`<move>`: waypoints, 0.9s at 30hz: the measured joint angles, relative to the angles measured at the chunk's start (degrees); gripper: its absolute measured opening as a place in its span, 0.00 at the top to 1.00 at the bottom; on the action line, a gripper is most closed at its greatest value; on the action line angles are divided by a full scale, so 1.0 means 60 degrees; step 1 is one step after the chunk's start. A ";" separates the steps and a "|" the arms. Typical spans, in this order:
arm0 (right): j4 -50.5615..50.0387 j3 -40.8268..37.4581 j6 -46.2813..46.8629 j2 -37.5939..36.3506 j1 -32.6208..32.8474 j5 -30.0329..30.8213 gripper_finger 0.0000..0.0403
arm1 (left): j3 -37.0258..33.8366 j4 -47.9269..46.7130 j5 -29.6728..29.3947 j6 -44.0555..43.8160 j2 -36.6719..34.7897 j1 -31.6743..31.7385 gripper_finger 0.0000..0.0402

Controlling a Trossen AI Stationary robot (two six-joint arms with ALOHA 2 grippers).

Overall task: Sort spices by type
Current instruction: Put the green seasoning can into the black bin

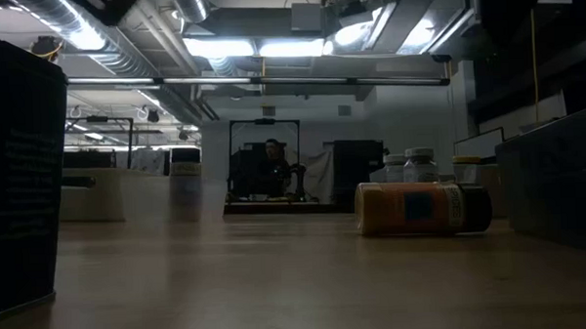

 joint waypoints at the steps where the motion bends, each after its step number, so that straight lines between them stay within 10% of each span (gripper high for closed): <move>1: 0.0283 0.0000 -0.0115 0.0000 0.0000 0.0005 0.49 | 0.0000 -0.0038 -0.0258 0.0000 0.0000 -0.0202 0.40; 8: 0.2799 0.0000 -0.1266 0.0000 0.0004 0.0154 0.49 | 0.0000 -0.0711 -0.2462 -0.0464 0.0018 -0.1295 0.40; 27: 1.1153 -0.0011 -0.6162 0.1853 0.0372 0.1559 0.49 | 0.0007 -0.1629 -0.4214 -0.2744 0.0626 -0.2650 0.40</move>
